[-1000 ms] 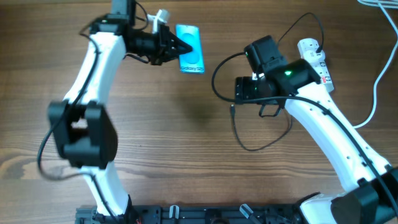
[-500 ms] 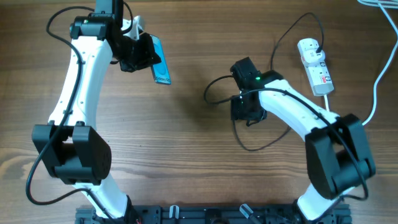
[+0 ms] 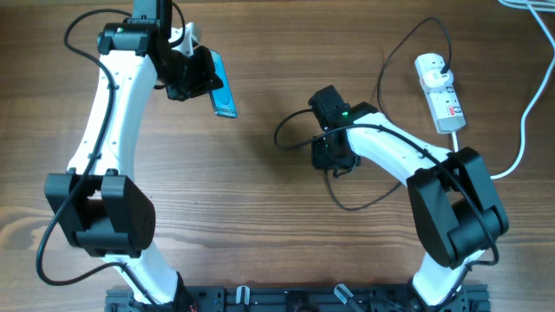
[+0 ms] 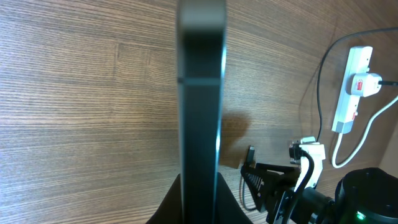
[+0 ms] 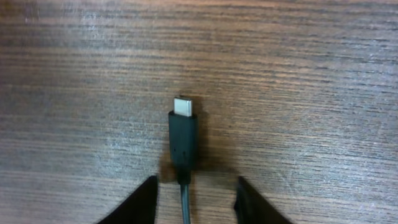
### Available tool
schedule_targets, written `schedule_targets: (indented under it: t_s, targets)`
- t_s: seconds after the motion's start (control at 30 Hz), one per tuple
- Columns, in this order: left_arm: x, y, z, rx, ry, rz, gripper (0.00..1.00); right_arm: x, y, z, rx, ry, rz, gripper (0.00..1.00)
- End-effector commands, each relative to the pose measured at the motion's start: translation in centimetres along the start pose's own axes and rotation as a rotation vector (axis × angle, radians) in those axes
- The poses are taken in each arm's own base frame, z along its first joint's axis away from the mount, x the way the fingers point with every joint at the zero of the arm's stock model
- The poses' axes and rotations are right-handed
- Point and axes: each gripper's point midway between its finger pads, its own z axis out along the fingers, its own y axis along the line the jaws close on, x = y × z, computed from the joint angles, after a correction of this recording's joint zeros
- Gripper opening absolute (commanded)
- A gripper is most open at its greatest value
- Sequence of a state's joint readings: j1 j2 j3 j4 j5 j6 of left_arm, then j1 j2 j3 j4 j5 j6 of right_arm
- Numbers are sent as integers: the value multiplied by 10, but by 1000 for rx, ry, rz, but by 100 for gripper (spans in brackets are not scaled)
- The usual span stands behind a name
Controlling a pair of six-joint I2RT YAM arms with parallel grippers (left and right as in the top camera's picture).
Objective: Plug charger to phone and switch on socket
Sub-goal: 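Lower the right gripper and grasp the black USB-C plug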
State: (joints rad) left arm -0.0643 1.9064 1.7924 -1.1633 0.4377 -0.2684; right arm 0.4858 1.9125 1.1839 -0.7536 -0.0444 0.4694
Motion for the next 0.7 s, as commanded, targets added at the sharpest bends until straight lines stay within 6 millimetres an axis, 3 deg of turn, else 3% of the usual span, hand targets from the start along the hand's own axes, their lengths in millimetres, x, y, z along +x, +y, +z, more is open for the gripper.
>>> schedule_targets:
  t_s: [0.0, 0.67]
  targets:
    - [-2, -1, -1, 4, -7, -5, 4, -2, -4, 4, 24, -6, 36, 34]
    - [-5, -2, -1, 8, -16, -1, 4, -2, -7, 8, 38, -16, 28, 30]
